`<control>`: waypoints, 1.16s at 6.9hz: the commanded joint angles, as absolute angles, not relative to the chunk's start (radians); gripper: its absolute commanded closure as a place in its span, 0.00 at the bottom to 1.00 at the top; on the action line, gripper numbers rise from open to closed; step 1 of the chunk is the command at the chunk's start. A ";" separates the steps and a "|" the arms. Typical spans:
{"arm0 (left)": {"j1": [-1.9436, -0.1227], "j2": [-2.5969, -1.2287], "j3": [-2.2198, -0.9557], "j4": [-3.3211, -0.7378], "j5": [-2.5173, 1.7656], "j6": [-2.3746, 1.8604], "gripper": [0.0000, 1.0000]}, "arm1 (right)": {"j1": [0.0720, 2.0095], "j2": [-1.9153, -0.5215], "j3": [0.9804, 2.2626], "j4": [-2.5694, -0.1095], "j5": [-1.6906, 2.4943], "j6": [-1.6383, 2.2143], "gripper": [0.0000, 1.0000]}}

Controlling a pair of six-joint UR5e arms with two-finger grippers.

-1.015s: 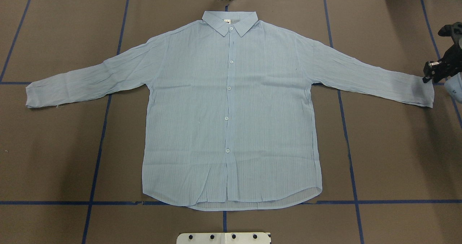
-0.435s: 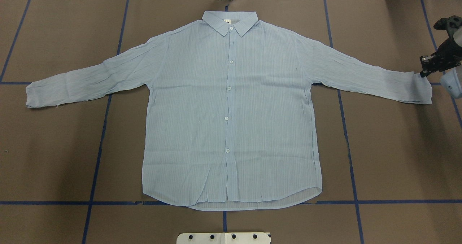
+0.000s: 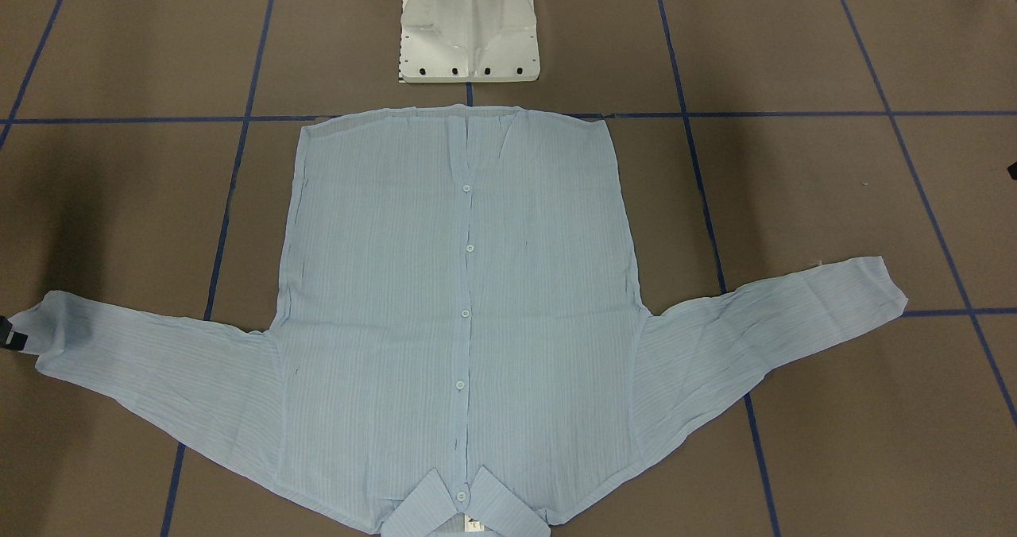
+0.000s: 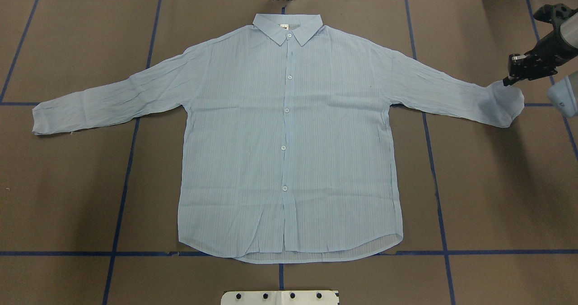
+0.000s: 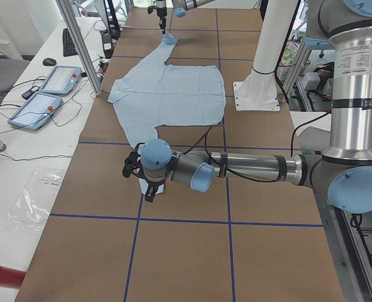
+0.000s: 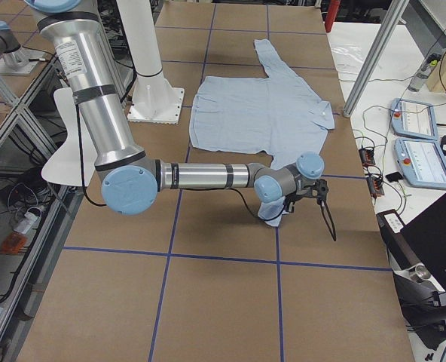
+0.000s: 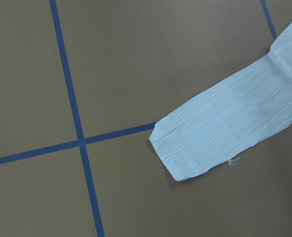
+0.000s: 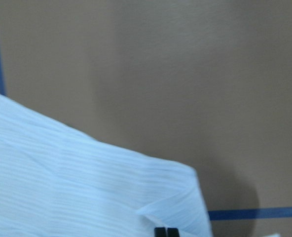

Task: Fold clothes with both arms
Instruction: 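Reach the right gripper to the nearest sleeve cuff and grasp it, then carry the grasped sleeve with the right gripper across the chest toward the collar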

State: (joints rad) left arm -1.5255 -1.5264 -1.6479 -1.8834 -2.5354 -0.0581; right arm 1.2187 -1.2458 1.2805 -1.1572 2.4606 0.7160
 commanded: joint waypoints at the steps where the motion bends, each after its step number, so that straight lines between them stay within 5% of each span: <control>1: -1.525 -1.539 -1.651 -1.882 -2.534 -0.060 0.00 | 1.111 -1.147 1.359 -1.150 2.459 1.036 1.00; 4: -1.525 -1.529 -1.649 -1.882 -2.533 -0.055 0.00 | 0.970 -0.837 1.294 -1.158 2.233 1.578 1.00; 8: -1.525 -1.525 -1.652 -1.882 -2.534 -0.057 0.00 | 0.706 -0.439 0.892 -0.933 1.819 1.894 1.00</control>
State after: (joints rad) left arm -1.5253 -1.5253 -1.6517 -1.8832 -2.5341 -0.0581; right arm 0.7931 -0.5346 1.0179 -1.0354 1.9656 1.7947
